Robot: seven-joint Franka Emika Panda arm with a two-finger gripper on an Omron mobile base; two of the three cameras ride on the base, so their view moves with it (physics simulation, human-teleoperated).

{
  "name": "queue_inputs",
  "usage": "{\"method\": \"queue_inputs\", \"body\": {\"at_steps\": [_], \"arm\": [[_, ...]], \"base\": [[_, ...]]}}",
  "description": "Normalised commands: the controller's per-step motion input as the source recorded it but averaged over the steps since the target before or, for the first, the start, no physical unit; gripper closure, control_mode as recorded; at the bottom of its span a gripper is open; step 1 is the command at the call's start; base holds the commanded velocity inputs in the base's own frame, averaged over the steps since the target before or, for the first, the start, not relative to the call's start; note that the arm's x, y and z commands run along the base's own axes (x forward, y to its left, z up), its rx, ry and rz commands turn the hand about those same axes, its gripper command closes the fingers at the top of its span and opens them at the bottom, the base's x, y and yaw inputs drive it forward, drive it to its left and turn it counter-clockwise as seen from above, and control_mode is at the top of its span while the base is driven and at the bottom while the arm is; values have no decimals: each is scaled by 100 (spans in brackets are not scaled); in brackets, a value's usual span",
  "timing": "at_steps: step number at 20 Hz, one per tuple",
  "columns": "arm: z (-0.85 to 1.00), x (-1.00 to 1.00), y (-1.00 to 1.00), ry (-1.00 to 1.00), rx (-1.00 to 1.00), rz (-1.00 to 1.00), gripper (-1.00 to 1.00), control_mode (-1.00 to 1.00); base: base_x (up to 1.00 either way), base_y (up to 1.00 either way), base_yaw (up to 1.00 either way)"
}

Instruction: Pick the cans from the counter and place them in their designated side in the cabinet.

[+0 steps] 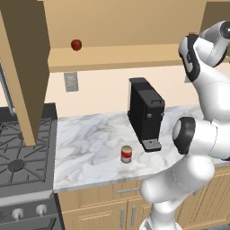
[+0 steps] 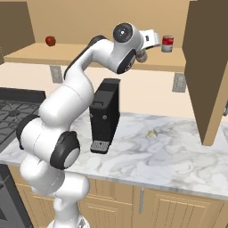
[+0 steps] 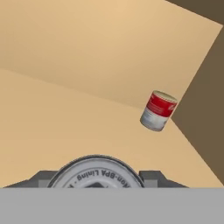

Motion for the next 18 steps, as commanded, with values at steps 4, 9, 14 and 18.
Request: {"method": "queue_inputs", "body": {"at_steps": [4, 9, 14, 18], "arm": [[-5, 24, -10, 0, 0, 0, 100, -100], [-1, 25, -17, 0, 0, 0, 100, -100], [-6, 27, -17, 0, 0, 0, 100, -100], [-8, 30, -16, 1, 0, 0, 100, -100]], "base": [[0, 0, 0], [0, 0, 0], [0, 0, 0], [0, 0, 0]]}}
